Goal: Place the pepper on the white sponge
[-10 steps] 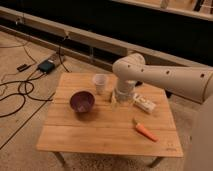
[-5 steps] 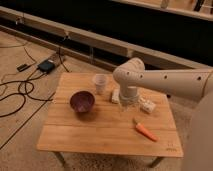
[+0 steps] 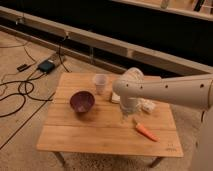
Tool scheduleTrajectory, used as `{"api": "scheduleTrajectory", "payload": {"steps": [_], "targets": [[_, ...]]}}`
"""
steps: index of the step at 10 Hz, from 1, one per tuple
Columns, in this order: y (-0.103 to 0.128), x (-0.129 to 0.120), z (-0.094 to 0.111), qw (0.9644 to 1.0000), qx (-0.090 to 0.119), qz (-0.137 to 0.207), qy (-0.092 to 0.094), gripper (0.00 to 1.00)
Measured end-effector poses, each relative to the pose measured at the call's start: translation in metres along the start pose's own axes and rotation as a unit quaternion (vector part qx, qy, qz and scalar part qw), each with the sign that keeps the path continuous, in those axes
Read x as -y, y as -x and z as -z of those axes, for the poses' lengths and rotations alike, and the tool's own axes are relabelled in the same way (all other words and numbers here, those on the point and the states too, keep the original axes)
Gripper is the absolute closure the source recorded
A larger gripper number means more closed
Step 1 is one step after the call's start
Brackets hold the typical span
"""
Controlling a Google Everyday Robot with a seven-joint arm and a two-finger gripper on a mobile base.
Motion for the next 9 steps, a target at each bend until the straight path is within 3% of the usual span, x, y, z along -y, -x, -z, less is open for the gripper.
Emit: {"api": "scheduleTrajectory", "payload": {"steps": [6, 9], "targets": [[0.001, -0.002, -0.001, 1.0000, 0.000, 0.001, 0.002, 0.35], [0.002, 0.009, -0.020, 0.9997, 0.014, 0.014, 0.016, 0.35]]}}
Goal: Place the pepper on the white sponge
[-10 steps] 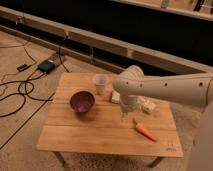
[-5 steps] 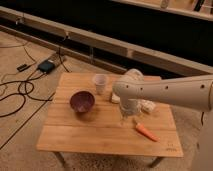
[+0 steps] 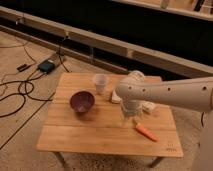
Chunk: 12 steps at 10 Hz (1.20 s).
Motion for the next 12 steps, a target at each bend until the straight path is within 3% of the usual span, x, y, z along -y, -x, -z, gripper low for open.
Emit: {"api": "scheduleTrajectory", "payload": {"steps": [4, 7, 12], "targets": [[0.001, 0.013, -0.039, 0.9992, 0.027, 0.012, 0.028, 0.35], [-0.004, 0.034, -0.065, 0.9992, 0.023, 0.015, 0.029, 0.35], [-0.007, 0.052, -0.090, 0.9993, 0.012, 0.015, 0.032, 0.35]]}}
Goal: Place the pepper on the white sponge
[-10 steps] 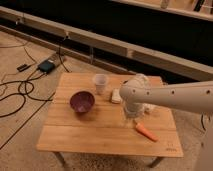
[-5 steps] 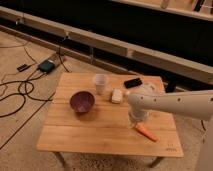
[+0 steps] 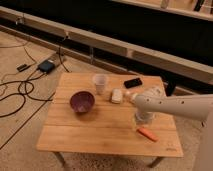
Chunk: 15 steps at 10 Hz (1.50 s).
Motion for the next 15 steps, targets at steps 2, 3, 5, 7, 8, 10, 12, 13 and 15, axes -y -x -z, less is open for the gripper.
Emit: {"api": "scheduleTrajectory", "payload": {"steps": [2, 3, 5, 7, 8, 10, 12, 13, 15], "targets": [[0.001, 0.000, -0.007, 1.0000, -0.003, 0.003, 0.003, 0.35], [0.001, 0.001, -0.010, 1.0000, -0.005, 0.004, 0.004, 0.35], [0.001, 0.001, -0.014, 0.9999, -0.009, 0.005, 0.007, 0.40], [0.001, 0.002, -0.016, 0.9999, -0.011, 0.004, 0.009, 0.57], [0.001, 0.002, -0.017, 0.9999, -0.012, 0.003, 0.011, 0.72], [0.000, 0.004, -0.017, 0.9998, -0.014, -0.002, 0.012, 0.91], [0.001, 0.007, -0.010, 0.9998, -0.013, -0.007, 0.011, 0.94], [0.003, 0.009, -0.005, 0.9999, -0.012, -0.008, 0.010, 0.94], [0.014, 0.012, 0.016, 1.0000, -0.001, -0.009, 0.003, 0.94]]}}
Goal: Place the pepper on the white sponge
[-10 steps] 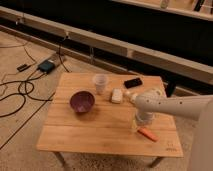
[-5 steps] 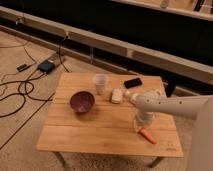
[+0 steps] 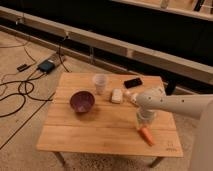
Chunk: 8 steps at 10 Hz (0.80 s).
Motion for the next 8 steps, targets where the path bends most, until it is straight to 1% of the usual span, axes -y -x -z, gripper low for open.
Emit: {"api": "scheduleTrajectory", "payload": {"steps": [2, 3, 4, 5, 6, 8], "targets": [[0.017, 0.003, 0.030, 0.9997, 0.022, 0.006, -0.010, 0.94], [0.030, 0.001, 0.045, 0.9991, 0.035, 0.015, -0.016, 0.94], [0.042, -0.003, 0.058, 0.9983, 0.048, 0.025, -0.019, 0.94], [0.052, -0.007, 0.066, 0.9976, 0.058, 0.032, -0.021, 0.94], [0.070, -0.014, 0.078, 0.9961, 0.073, 0.044, -0.023, 0.94], [0.098, -0.026, 0.093, 0.9929, 0.097, 0.064, -0.026, 0.94]]}}
